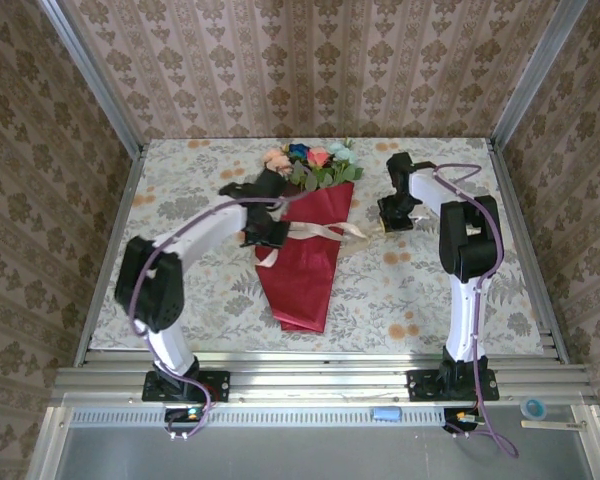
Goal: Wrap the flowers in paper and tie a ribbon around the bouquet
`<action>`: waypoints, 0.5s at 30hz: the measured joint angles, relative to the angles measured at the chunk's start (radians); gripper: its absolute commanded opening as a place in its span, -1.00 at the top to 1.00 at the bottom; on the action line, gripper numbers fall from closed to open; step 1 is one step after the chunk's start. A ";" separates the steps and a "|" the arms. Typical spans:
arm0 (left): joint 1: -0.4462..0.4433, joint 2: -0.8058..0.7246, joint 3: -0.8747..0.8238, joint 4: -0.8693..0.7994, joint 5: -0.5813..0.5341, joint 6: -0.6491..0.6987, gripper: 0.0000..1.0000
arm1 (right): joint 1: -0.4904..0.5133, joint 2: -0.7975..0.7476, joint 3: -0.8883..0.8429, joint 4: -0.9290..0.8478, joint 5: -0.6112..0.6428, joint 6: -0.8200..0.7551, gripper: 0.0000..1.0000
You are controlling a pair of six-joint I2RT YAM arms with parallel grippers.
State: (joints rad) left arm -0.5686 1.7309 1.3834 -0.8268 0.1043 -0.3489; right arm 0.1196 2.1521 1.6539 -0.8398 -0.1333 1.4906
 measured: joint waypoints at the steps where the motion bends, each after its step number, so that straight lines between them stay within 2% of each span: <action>1: 0.034 -0.037 -0.018 0.005 0.013 -0.013 1.00 | -0.008 0.000 0.019 0.003 0.002 -0.017 1.00; 7: 0.267 -0.198 -0.136 0.044 0.097 -0.097 1.00 | -0.075 -0.026 0.054 0.030 0.025 -0.102 1.00; 12: 0.507 -0.241 -0.239 0.106 0.174 -0.196 1.00 | -0.144 -0.039 0.054 0.029 0.031 -0.159 1.00; 15: 0.614 -0.241 -0.292 0.135 0.204 -0.256 1.00 | -0.186 -0.039 0.054 0.028 0.034 -0.192 1.00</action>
State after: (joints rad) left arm 0.0452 1.4899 1.0916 -0.6922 0.3080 -0.6048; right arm -0.0662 2.1136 1.7077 -0.8116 -0.0990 1.2984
